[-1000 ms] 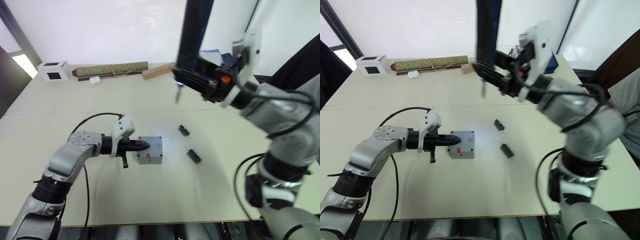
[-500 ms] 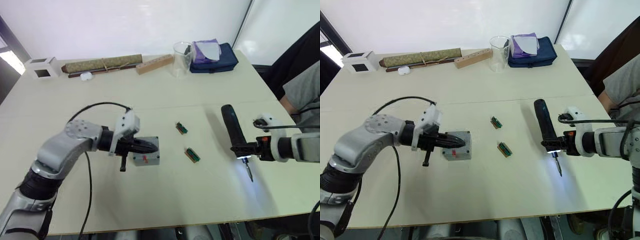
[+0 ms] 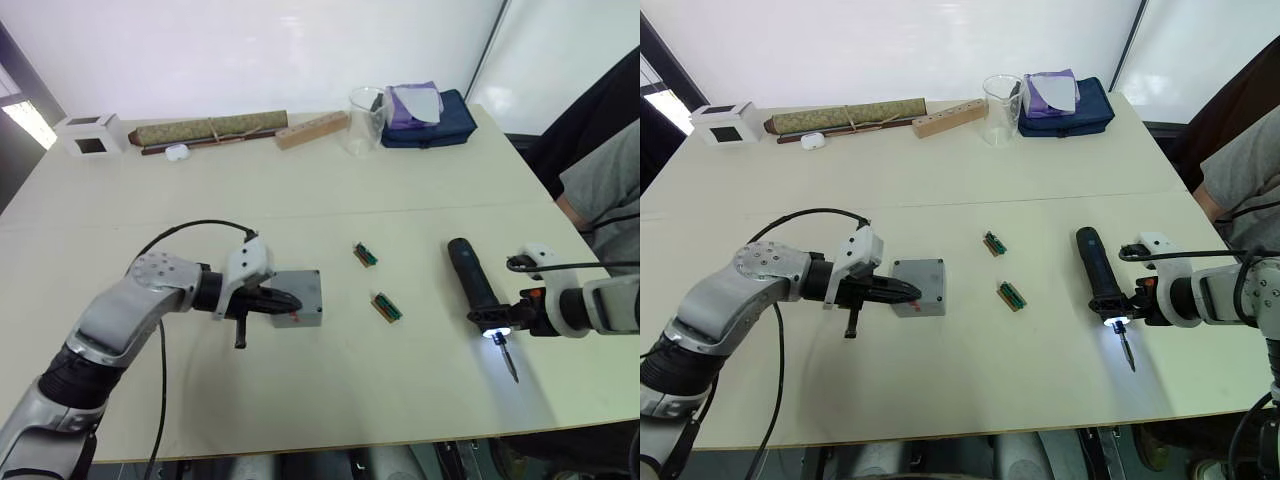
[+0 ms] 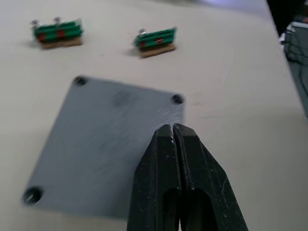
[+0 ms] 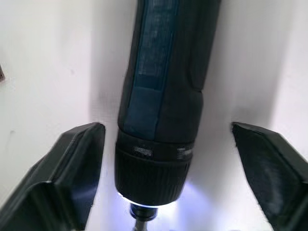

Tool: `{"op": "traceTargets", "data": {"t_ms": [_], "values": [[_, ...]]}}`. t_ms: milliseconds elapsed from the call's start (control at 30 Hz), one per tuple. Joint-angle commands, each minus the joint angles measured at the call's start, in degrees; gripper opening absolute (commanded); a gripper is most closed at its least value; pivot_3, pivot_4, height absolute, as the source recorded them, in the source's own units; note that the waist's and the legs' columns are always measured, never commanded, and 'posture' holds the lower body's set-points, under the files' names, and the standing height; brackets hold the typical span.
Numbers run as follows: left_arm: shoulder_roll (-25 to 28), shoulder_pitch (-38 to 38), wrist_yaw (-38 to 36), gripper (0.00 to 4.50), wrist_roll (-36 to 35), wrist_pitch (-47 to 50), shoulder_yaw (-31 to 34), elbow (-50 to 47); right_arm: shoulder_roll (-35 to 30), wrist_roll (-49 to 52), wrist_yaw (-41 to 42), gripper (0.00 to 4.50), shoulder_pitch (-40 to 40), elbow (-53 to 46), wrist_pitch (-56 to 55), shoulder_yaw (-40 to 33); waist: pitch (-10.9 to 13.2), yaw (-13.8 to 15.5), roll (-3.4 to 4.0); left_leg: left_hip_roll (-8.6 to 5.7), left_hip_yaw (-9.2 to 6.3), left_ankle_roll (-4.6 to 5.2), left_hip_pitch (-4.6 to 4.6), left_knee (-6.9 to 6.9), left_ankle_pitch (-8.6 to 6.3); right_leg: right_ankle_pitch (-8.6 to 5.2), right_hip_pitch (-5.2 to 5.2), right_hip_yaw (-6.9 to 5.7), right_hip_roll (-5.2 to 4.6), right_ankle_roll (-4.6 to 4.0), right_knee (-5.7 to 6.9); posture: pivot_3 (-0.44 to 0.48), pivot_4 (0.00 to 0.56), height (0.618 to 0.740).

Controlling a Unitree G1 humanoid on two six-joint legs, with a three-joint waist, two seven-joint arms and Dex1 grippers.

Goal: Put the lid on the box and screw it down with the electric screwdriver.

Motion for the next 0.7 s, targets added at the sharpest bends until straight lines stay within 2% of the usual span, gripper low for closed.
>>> {"op": "traceTargets", "data": {"t_ms": [33, 100, 167, 233, 367, 500, 700], "values": [[1.2, -3.4, -0.1, 0.0, 0.2, -1.9, 5.1, 5.1, -4.5, -3.2, 3.6, 4.45, -2.4, -4.2, -5.4, 0.6, 0.0, 0.0, 0.0, 0.0, -0.01, 0.0, 0.0, -0.01, 0.0, 0.01, 0.0, 0.0, 0.0, 0.02, -0.01, 0.0, 0.15, 0.74], [1.6, -5.0, 0.1, 0.0, -0.1, -1.9, 7.1, 8.5, -6.5, -4.7, 6.6, 4.45, -5.8, -4.9, -9.4, 1.8, 0.0, -0.1, 0.01, 0.0, -0.02, 0.0, 0.0, 0.0, 0.0, 0.01, 0.0, -0.02, 0.0, 0.03, 0.0, 0.0, 0.15, 0.74], [3.6, -5.6, -0.5, 0.0, 3.2, -4.8, 6.9, 12.6, -8.1, -5.0, 11.4, 4.45, -10.5, -6.4, -13.6, 3.0, 0.0, -0.5, 0.05, 0.0, 0.01, 0.0, 0.01, 0.0, 0.0, 0.02, -0.01, -0.01, 0.0, 0.03, 0.02, 0.0, 0.15, 0.74], [4.9, -5.7, -1.2, 0.0, 5.8, -7.9, 5.8, 15.2, -10.6, -8.3, 15.7, 4.45, -11.5, -8.6, -19.5, 6.1, 0.0, -0.5, 0.06, 0.03, 0.01, 0.0, 0.04, -0.03, 0.0, 0.02, -0.04, -0.01, 0.03, 0.04, 0.01, 0.0, 0.15, 0.74], [4.5, -6.1, -2.1, 0.0, 6.4, -9.2, 5.9, 18.1, -12.2, -14.8, 20.7, 4.45, -10.7, -11.5, -29.8, 10.2, 0.0, -0.1, -0.01, 0.11, -0.05, 0.0, 0.01, -0.11, -0.01, 0.01, -0.03, -0.11, 0.07, 0.01, -0.02, 0.0, 0.15, 0.74], [0.7, -1.0, 1.7, 0.0, 8.8, -9.1, 3.3, 17.7, 2.0, -9.6, 24.2, 4.45, -5.6, -29.3, -37.0, 18.3, 0.0, -0.2, -0.08, 0.05, 0.0, 0.01, 0.0, 0.0, -0.02, 0.02, 0.04, -0.1, -0.04, 0.04, -0.02, 0.0, 0.15, 0.74], [-3.0, 3.2, 4.2, 0.0, 6.6, -4.2, 3.7, 10.1, 14.7, -15.7, 18.7, 4.45, -1.2, -27.9, -39.1, 27.5, 0.1, 0.5, -0.33, 0.05, -0.14, -0.02, -0.09, 0.27, 0.0, 0.08, 0.0, -0.17, -0.06, 0.05, 0.22, 0.0, 0.15, 0.74]]}}
